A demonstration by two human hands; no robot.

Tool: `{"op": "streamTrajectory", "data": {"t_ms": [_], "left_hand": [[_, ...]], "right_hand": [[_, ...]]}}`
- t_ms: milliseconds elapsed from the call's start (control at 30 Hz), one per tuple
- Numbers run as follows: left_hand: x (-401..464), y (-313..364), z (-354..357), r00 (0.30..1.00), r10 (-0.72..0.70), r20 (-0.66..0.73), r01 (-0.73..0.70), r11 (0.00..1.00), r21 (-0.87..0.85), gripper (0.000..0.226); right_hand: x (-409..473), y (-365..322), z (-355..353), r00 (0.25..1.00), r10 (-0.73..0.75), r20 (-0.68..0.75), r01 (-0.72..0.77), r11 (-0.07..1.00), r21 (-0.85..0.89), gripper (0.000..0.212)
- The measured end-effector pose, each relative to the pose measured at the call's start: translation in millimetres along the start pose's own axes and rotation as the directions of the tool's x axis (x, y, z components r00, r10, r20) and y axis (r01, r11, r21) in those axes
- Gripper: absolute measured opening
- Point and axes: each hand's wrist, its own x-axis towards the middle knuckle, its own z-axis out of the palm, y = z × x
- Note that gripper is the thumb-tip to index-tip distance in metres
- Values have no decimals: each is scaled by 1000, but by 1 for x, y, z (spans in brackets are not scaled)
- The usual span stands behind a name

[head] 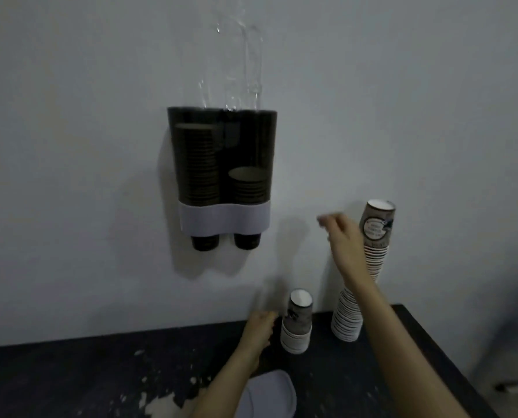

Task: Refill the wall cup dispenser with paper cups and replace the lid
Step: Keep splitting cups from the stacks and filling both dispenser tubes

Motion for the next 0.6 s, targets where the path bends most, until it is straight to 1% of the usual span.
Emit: {"op": "streamTrajectory", "data": {"t_ms": [33,67,100,133,200,267,333,367,400,467,533,567,600], "left_hand": [[5,-9,2,1000,-7,4,7,996,87,8],[9,-17,4,1000,-11,6,10,987,158,10],[17,-24,6,1000,-21,12,18,975,221,25],[23,-30,8,999,-34,19,27,959,281,37],[38,-42,12,997,-57,45,36,921,387,45],[52,-56,18,996,-70,53,38,885,465,51],[73,-74,24,997,-61,39,32,853,522,62],[88,-85,27,999,-37,23,19,844,536,67],[106,-98,30,1000,-6,10,-1,839,544,72],[123,-107,38,998,68,6,-60,840,539,85],[125,-100,45,993,113,31,-113,847,519,96],[122,-94,47,990,131,50,-138,852,504,95],[122,-93,48,988,140,62,-152,864,479,90]], "right_hand": [[-12,35,-1,986,151,69,-148,988,-42,20],[-24,64,0,950,282,135,-268,957,-112,23],[-36,89,1,899,391,199,-356,915,-188,34],[-46,109,3,850,461,254,-397,878,-266,50],[-60,138,10,792,524,312,-419,839,-347,77],[-69,165,21,796,518,312,-424,846,-323,91],[-74,190,31,798,532,281,-452,839,-305,108],[-75,204,36,795,544,267,-473,832,-289,116],[-75,215,39,797,547,256,-485,833,-268,120],[-76,227,43,806,537,247,-480,839,-257,114],[-78,238,47,828,503,247,-440,857,-270,96],[-79,240,49,849,473,236,-408,870,-277,84],[-81,243,51,860,461,218,-392,872,-295,76]]}}
